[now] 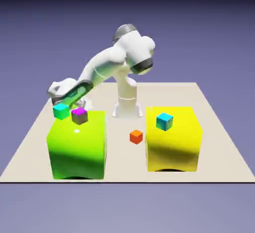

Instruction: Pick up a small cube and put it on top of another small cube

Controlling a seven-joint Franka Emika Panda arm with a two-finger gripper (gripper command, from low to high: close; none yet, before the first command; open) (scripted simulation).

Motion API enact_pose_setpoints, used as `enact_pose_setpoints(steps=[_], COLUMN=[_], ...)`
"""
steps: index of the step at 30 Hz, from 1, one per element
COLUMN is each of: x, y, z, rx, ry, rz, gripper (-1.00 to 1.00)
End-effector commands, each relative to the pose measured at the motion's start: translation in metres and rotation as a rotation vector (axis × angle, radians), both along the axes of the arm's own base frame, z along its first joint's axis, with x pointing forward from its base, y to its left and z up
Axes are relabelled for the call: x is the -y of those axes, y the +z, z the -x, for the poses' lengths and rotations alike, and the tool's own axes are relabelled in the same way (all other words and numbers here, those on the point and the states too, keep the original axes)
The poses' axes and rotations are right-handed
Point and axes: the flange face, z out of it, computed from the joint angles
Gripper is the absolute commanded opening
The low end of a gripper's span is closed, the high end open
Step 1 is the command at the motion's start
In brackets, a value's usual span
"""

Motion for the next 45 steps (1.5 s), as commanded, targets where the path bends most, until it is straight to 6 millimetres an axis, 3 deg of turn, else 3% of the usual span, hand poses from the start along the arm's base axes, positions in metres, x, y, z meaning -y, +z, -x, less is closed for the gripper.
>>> enact_pose_setpoints(steps=[1,9,17,20,22,28,29,36,39,45], x=[-0.011,-0.086,-0.139,-0.164,-0.165,-0.202,-0.202,-0.164,-0.166,-0.169], y=[-0.004,-0.026,-0.028,-0.040,-0.040,-0.072,-0.072,-0.041,-0.037,-0.010], z=[-0.002,-0.015,-0.019,-0.008,0.004,-0.029,-0.029,0.001,-0.016,-0.039], rx=[0.022,0.202,0.399,0.274,0.235,0.235,0.235,0.237,0.315,0.562], ry=[-0.033,-0.278,-0.482,-0.548,-0.604,-0.604,-0.604,-0.594,-0.521,-0.389], rz=[-0.024,-0.186,-0.292,-0.363,-0.363,-0.363,-0.363,-0.355,-0.385,-0.486], gripper=[0.00,0.00,0.00,0.00,0.00,0.00,-1.00,-1.00,-1.00,-1.00])
